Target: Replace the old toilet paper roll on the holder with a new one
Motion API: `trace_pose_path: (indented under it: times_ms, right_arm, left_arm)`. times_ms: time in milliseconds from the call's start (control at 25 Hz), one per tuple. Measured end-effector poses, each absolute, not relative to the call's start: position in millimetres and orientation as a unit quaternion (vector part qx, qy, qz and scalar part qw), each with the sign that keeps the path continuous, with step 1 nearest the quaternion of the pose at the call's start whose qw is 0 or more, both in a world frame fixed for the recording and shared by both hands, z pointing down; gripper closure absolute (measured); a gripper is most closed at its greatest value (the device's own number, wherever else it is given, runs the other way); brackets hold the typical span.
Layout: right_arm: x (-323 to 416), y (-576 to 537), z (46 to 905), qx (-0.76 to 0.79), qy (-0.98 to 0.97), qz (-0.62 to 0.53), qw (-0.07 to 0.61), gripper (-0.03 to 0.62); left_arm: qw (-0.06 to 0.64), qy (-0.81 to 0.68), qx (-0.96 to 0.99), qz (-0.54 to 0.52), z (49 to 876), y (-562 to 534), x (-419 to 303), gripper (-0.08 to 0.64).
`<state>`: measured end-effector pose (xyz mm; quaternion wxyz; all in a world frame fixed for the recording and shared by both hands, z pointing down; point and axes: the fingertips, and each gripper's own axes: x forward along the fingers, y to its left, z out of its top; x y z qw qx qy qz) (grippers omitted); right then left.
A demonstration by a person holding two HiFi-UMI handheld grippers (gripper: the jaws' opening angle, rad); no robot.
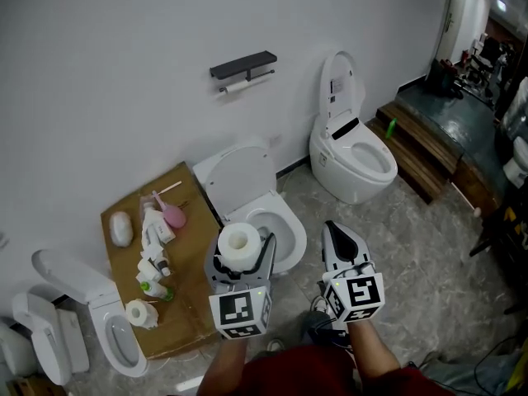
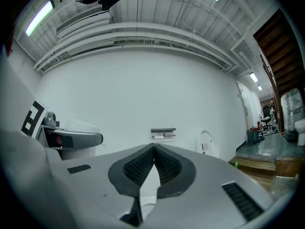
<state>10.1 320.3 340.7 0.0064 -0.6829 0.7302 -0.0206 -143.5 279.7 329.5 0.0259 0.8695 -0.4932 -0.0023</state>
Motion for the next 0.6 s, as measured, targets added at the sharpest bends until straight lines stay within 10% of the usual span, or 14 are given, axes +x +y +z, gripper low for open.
trace_pose_path:
  times_ms: [600]
  right_arm:
    - [147, 189, 342, -0.63, 0.776, -0.03, 0.001, 0.575]
  left_arm:
    - [0.021, -0.552, 0.834, 0.006, 325, 164, -11, 0.11]
